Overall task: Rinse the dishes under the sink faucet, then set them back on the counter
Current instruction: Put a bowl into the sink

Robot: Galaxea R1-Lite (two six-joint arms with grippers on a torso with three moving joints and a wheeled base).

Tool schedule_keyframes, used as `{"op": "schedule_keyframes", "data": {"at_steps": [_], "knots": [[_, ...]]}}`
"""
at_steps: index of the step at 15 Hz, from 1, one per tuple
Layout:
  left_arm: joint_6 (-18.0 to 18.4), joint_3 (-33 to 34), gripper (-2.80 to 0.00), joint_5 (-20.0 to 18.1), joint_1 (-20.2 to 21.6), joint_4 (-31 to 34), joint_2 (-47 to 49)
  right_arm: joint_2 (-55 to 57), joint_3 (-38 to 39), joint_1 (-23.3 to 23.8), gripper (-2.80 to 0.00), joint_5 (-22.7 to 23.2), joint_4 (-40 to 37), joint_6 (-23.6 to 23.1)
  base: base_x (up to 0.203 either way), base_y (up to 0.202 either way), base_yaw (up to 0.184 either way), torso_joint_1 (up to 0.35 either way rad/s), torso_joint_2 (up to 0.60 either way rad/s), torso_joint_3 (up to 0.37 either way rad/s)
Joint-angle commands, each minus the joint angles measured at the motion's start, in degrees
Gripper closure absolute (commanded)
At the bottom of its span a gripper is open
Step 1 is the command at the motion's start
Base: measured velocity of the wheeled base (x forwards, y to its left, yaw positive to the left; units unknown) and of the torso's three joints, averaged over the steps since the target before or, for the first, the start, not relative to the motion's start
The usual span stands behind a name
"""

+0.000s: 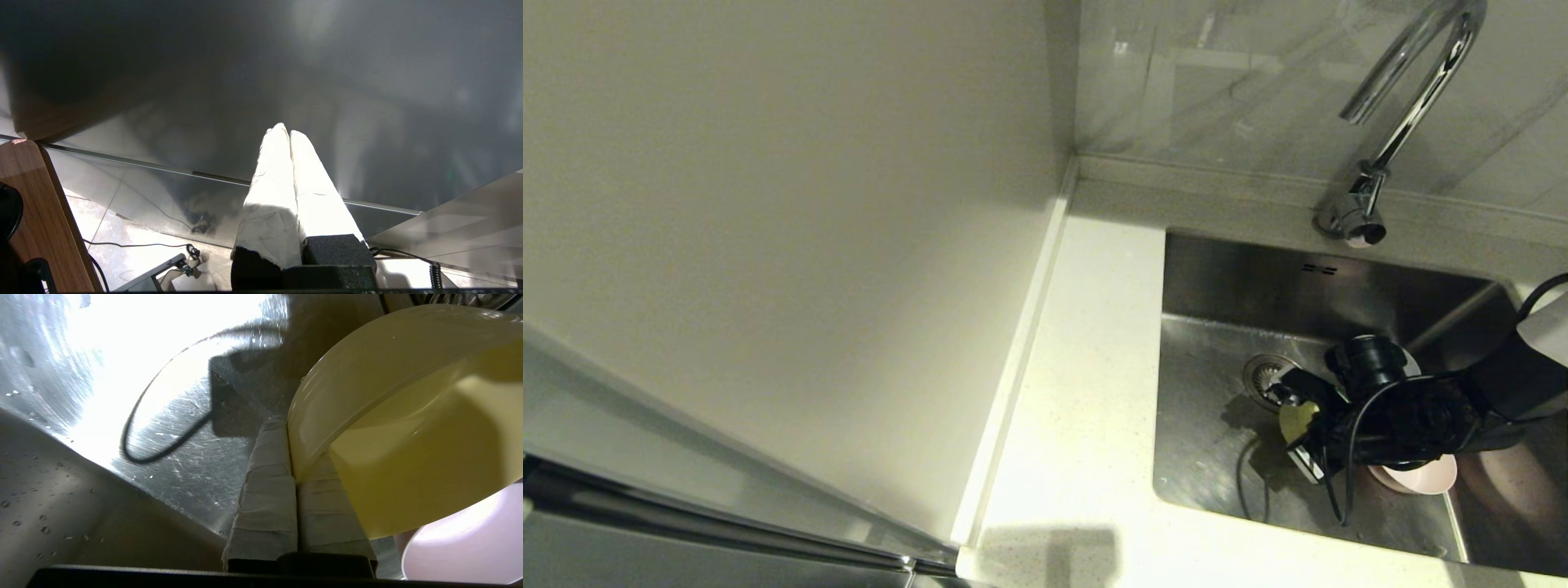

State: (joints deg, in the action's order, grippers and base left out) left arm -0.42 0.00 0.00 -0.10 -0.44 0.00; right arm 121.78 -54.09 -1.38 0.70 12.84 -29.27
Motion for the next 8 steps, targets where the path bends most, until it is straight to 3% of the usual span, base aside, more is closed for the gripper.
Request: {"op": "schedule_keyframes", "data": {"at_steps": [1, 8], "knots": [[-0.02, 0.18, 0.0, 0.0, 0.01, 0.0, 0.0, 1.1, -0.59, -0.03, 0.0, -0.07, 0.08, -0.09, 0.0, 0.0, 0.0, 0.0, 0.0, 0.0], [-0.02, 0.18, 0.0, 0.0, 0.01, 0.0, 0.0, 2.34, -1.76, 0.55, 0.0, -0.22, 0.05, -0.09, 0.0, 0.0, 0.0, 0.0, 0.0, 0.0]]}}
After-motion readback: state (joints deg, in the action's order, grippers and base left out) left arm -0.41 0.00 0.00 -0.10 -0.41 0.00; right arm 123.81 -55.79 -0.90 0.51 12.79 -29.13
